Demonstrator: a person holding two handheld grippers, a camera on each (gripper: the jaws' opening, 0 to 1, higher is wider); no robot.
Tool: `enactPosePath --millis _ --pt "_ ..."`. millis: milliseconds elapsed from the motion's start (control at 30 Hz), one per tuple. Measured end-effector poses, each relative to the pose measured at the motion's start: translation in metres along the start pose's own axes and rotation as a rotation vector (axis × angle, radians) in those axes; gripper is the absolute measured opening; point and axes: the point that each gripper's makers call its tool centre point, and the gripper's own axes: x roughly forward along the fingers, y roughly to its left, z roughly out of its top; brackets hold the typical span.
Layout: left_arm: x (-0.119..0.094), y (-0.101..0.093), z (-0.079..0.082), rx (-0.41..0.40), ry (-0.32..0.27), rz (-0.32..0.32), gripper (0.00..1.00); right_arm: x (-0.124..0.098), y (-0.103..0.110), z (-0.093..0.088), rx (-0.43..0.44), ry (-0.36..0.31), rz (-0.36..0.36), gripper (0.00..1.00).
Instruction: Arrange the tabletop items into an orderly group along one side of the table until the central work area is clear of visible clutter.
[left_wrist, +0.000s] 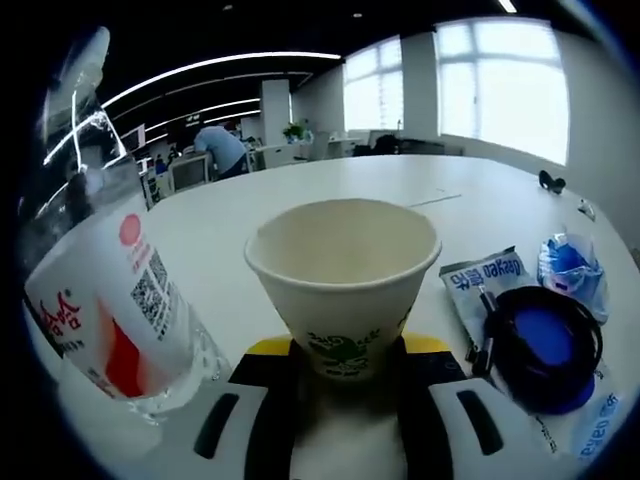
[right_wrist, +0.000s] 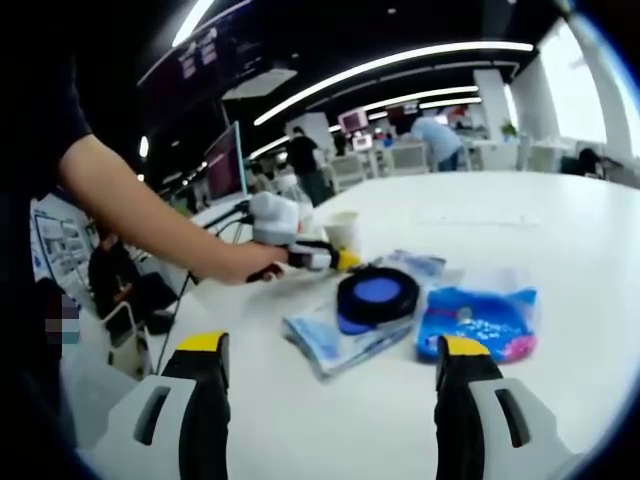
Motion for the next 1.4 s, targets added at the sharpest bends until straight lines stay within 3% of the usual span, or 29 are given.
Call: enactPosePath --millis 433,867,1067,1100,1167,1400 --pt "-0.004 0.003 0.0 -0.022 0.007 0.033 0.35 -0.005 -0.001 0.007 -0.021 -0.001 -0.002 0.83" --pt "-0.004 0.002 0.001 -0.058 -0.021 0.013 0.35 -0.011 -0.001 0.006 -0.028 0.009 -0.01 0.83" --pt "-0.005 -0.003 0.0 -0.033 -0.017 0.003 0.35 -0.013 0.0 0.007 -0.03 0.008 -0.018 0.82" --pt "-0.005 -0.001 -0.001 0.001 -0.007 0.014 0.35 -0.013 0.001 0.006 -0.03 0.009 -0.017 0.82" --pt "-0.004 0.0 -0.001 -0.027 -0.009 0.015 0.35 -0.013 0.003 0.006 -0.038 0.013 -0.015 0.82" --pt "-0.004 0.001 -0.001 -0.014 -0.022 0.0 0.36 -0.015 0.003 0.008 -0.048 0.014 -0.022 0.82"
